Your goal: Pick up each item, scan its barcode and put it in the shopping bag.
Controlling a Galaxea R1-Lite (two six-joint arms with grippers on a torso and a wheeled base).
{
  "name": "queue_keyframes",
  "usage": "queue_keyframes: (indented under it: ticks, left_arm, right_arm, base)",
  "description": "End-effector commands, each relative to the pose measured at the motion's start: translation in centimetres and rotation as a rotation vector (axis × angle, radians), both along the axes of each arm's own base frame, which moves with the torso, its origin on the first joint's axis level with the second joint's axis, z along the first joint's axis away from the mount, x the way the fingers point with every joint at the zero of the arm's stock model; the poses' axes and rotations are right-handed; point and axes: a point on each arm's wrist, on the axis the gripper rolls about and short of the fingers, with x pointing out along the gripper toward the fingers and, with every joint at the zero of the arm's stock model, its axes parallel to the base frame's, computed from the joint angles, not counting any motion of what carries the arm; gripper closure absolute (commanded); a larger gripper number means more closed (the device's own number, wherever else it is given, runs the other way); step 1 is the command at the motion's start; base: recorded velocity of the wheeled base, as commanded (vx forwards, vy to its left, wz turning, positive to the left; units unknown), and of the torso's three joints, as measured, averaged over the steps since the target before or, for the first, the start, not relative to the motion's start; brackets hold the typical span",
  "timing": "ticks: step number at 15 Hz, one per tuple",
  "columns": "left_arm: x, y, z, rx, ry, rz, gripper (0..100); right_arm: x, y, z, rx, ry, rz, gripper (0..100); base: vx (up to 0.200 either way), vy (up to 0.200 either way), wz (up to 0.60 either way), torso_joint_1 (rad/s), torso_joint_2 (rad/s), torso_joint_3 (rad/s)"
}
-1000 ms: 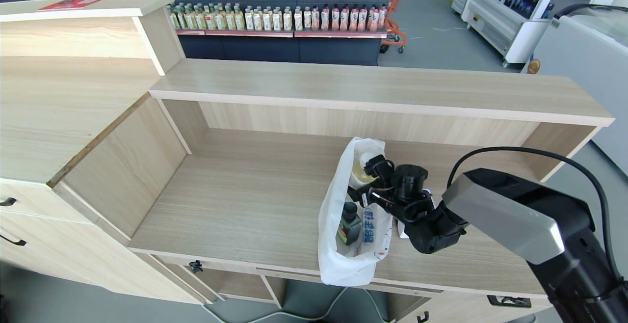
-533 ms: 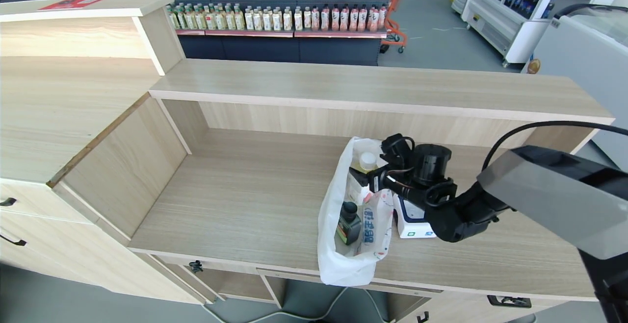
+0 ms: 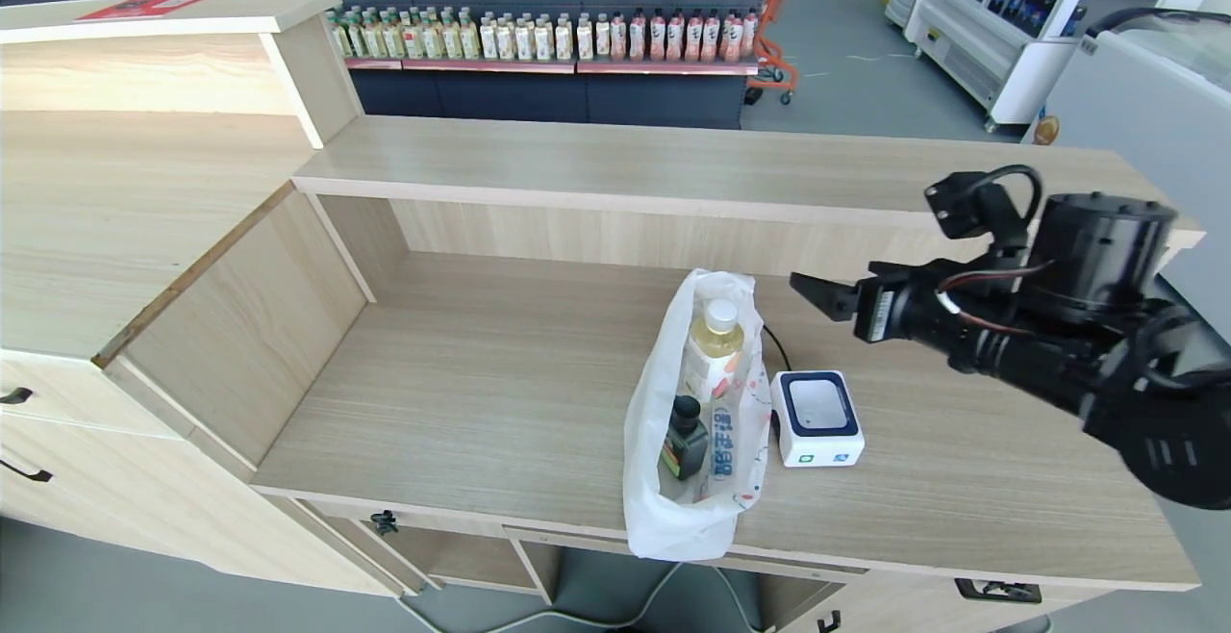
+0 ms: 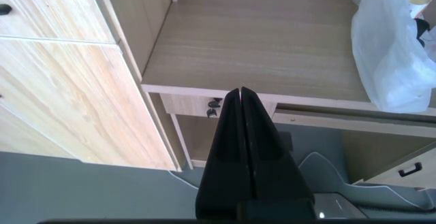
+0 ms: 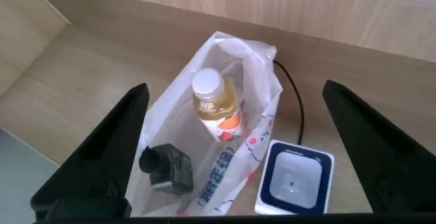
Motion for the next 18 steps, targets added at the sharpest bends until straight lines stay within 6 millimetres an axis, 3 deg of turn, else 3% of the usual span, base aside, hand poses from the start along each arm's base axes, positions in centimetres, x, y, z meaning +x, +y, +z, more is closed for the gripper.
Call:
queue_keyframes:
  ticks: [1, 4, 7, 9, 13, 18]
  left_arm:
    - [0.0, 0.0, 0.0, -0.001, -0.002, 0.000, 100]
    - [0.0, 0.0, 0.0, 0.000, 0.000, 0.000, 100]
    - [0.0, 0.0, 0.0, 0.000, 0.000, 0.000, 100]
    - [0.0, 0.0, 0.0, 0.000, 0.000, 0.000, 100]
    - [0.0, 0.0, 0.0, 0.000, 0.001, 0.000, 100]
    - [0.0, 0.0, 0.0, -0.001, 0.000, 0.000, 100]
  right_arm:
    - [-12.3, -6.3, 1.9, 0.010, 0.009, -0.215, 0]
    - [-20.2, -8.1, -3.0, 0.004, 0.003, -0.235, 0]
    - [-25.1, -9.3, -7.6, -0.005, -0.039, -0.302, 0]
    - [-27.4, -9.5, -9.2, -0.018, -0.058, -0.315, 0]
    - [-30.0, -9.5, -12.1, -0.050, -0.053, -0.359, 0]
    - [-30.4, -9.5, -12.3, -0.040, -0.099, -0.370, 0]
  base:
    - [0.000, 0.000, 0.00, 0.000, 0.00, 0.000]
    - [0.000, 0.000, 0.00, 0.000, 0.00, 0.000]
    - [0.000, 0.000, 0.00, 0.000, 0.00, 0.000]
    - [0.000, 0.000, 0.00, 0.000, 0.00, 0.000]
    - [0.000, 0.000, 0.00, 0.000, 0.00, 0.000]
    - [0.000, 0.000, 0.00, 0.000, 0.00, 0.000]
